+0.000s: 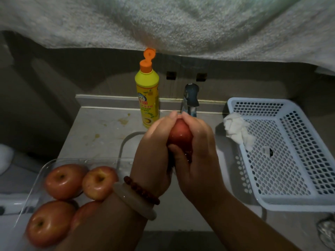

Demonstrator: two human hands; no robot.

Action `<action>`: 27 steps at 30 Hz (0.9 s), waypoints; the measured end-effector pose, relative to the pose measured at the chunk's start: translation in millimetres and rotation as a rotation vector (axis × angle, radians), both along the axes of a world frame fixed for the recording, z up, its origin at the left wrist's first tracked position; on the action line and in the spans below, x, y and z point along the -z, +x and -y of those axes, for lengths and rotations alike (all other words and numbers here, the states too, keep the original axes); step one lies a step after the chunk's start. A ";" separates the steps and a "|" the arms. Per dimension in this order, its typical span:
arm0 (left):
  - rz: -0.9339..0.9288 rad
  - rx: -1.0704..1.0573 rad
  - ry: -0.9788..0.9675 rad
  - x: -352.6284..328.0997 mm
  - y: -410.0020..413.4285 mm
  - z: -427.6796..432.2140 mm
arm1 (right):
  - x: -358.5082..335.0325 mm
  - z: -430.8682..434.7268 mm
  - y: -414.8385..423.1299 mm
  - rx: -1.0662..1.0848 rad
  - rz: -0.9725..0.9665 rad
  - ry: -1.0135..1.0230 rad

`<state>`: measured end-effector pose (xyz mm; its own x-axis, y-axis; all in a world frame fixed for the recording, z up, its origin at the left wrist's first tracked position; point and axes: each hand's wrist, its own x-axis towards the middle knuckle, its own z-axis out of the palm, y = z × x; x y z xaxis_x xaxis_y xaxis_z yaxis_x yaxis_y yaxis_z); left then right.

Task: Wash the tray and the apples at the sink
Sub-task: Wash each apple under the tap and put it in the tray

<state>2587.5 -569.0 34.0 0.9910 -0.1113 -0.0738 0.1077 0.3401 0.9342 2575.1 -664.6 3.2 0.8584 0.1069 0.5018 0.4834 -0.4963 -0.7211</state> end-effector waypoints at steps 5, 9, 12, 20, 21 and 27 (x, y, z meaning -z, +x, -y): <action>0.214 -0.233 0.387 6.6 -9.3 12.7 | -21.4 -7.5 12.4 0.149 -0.605 0.897; 0.208 -0.267 0.354 7.4 -4.5 10.5 | -27.8 -10.6 12.4 0.074 -0.541 0.723; 0.185 -0.264 0.385 11.3 4.6 1.6 | -19.0 -12.8 3.1 0.018 -0.340 0.396; 0.450 -0.297 0.633 2.8 5.8 0.1 | -22.2 -9.6 5.3 -0.040 -0.572 0.841; 0.444 -0.260 0.608 4.3 4.7 2.5 | -22.0 -6.5 10.4 -0.078 -0.733 1.113; 0.322 -0.242 0.405 2.3 6.6 2.5 | -24.8 -6.9 12.9 -0.136 -0.620 0.925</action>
<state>2594.1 -571.5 31.7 0.9644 0.0960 0.2462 -0.2399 -0.0725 0.9681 2588.0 -657.8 28.0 0.9970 0.0265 -0.0731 -0.0776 0.3843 -0.9199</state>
